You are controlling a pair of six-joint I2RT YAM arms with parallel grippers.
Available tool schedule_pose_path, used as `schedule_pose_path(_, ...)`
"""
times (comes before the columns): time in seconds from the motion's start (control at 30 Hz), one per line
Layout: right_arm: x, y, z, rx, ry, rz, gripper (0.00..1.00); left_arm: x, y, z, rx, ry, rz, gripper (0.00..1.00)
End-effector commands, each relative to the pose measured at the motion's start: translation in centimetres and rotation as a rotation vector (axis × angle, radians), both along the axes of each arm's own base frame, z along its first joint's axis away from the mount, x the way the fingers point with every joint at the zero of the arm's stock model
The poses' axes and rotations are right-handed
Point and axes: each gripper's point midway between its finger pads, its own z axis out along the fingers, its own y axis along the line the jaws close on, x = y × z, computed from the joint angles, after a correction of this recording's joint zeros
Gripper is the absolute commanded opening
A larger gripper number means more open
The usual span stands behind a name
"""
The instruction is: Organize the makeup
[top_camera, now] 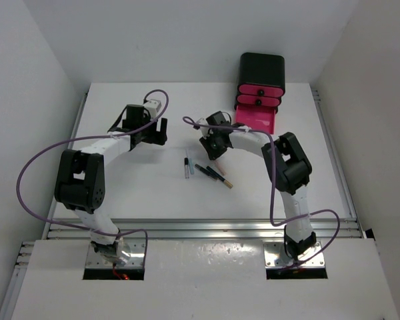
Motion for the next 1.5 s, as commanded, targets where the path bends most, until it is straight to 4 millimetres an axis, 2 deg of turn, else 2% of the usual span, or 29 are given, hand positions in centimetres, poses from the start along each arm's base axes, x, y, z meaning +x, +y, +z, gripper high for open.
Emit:
schedule_pose_path(0.0,1.8,-1.4,0.3,-0.048,-0.040,-0.022,0.20,0.6,-0.2,2.7,-0.006,-0.082,-0.006,0.87)
schedule_pose_path(0.03,2.0,-2.3,0.0,-0.057,-0.028,-0.043,0.11,0.6,-0.2,2.7,-0.006,-0.082,-0.006,0.87)
schedule_pose_path(0.1,1.9,-3.0,0.0,-0.064,-0.016,-0.052,0.00,0.6,-0.2,2.7,-0.006,-0.082,-0.006,0.87)
schedule_pose_path(0.13,2.0,-3.4,0.0,-0.069,-0.013,-0.056,0.00,0.6,-0.2,2.7,-0.006,-0.082,-0.006,0.87)
schedule_pose_path(0.23,2.4,-3.0,1.9,-0.065,-0.066,0.017,0.00,0.6,-0.2,2.7,-0.006,-0.082,-0.006,0.87)
schedule_pose_path(0.27,2.8,-2.8,3.7,-0.048,-0.103,0.027,0.00,0.8,-0.3,3.1,-0.008,-0.091,-0.006,0.87)
schedule_pose_path(0.3,3.1,-2.7,4.5,-0.042,-0.119,0.048,0.00,0.8,-0.3,3.1,-0.008,-0.091,-0.006,0.87)
schedule_pose_path(0.33,3.8,-2.2,7.3,-0.014,-0.181,0.068,0.00,0.7,-0.7,3.1,-0.008,-0.091,-0.015,0.87)
schedule_pose_path(0.4,4.6,-1.9,9.5,-0.007,-0.244,0.102,0.00,0.7,-0.7,3.1,-0.008,-0.091,-0.016,0.87)
schedule_pose_path(0.47,5.9,-2.6,12.3,-0.039,-0.351,0.149,0.00,0.8,-0.6,3.0,-0.003,-0.092,-0.008,0.87)
schedule_pose_path(0.53,6.8,-3.9,13.2,-0.091,-0.402,0.156,0.00,0.7,-1.0,3.0,-0.003,-0.092,-0.017,0.87)
schedule_pose_path(0.57,7.9,-5.2,13.6,-0.139,-0.444,0.166,0.00,0.7,-1.0,3.0,-0.003,-0.092,-0.017,0.87)
schedule_pose_path(0.63,9.1,-6.7,13.4,-0.226,-0.479,0.201,0.00,0.7,-0.9,3.0,0.004,-0.094,-0.023,0.87)
schedule_pose_path(0.67,9.9,-8.2,12.2,-0.294,-0.470,0.216,0.00,0.7,-0.9,3.0,0.004,-0.094,-0.023,0.87)
schedule_pose_path(0.7,10.9,-9.1,13.0,-0.337,-0.494,0.219,0.00,0.7,-0.9,3.0,0.004,-0.094,-0.023,0.87)
schedule_pose_path(0.77,11.7,-10.3,12.5,-0.380,-0.482,0.221,0.00,0.7,-0.9,3.0,0.011,-0.097,-0.028,0.87)
schedule_pose_path(0.83,13.2,-11.5,11.8,-0.403,-0.480,0.210,0.00,0.5,-0.7,3.1,0.016,-0.098,-0.021,0.87)
schedule_pose_path(0.9,14.0,-12.6,10.4,-0.435,-0.458,0.194,0.00,0.4,-0.4,2.9,0.040,-0.095,-0.023,0.87)
schedule_pose_path(0.93,14.7,-12.9,10.6,-0.443,-0.481,0.179,0.00,0.4,-0.4,2.9,0.040,-0.095,-0.023,0.87)
schedule_pose_path(1.03,15.7,-13.7,9.3,-0.467,-0.484,0.163,0.09,0.4,-0.6,2.9,0.065,-0.104,-0.040,0.87)
schedule_pose_path(1.07,15.9,-13.9,9.3,-0.475,-0.485,0.165,0.16,0.4,-0.5,2.9,0.074,-0.107,-0.047,0.87)
schedule_pose_path(1.1,16.1,-13.8,9.3,-0.479,-0.490,0.168,0.32,0.4,-0.5,2.9,0.081,-0.110,-0.053,0.87)
schedule_pose_path(1.2,16.3,-14.4,9.2,-0.496,-0.490,0.148,0.49,0.2,-0.8,2.7,0.089,-0.103,-0.068,0.87)
schedule_pose_path(1.27,16.2,-14.4,10.2,-0.478,-0.505,0.104,0.52,0.1,-1.2,2.7,0.096,-0.106,-0.083,0.87)
schedule_pose_path(1.3,16.2,-14.4,11.0,-0.477,-0.519,0.085,0.61,0.1,-1.2,2.7,0.096,-0.106,-0.083,0.87)
schedule_pose_path(1.4,15.3,-14.1,13.7,-0.417,-0.545,-0.024,0.64,-0.2,-1.6,2.5,0.097,-0.098,-0.092,0.87)
schedule_pose_path(1.43,14.5,-13.3,13.6,-0.371,-0.522,-0.056,0.65,-0.2,-1.6,2.5,0.097,-0.098,-0.092,0.87)
schedule_pose_path(1.47,13.2,-12.2,15.4,-0.288,-0.524,-0.080,0.67,-0.3,-2.1,2.1,0.098,-0.089,-0.104,0.87)
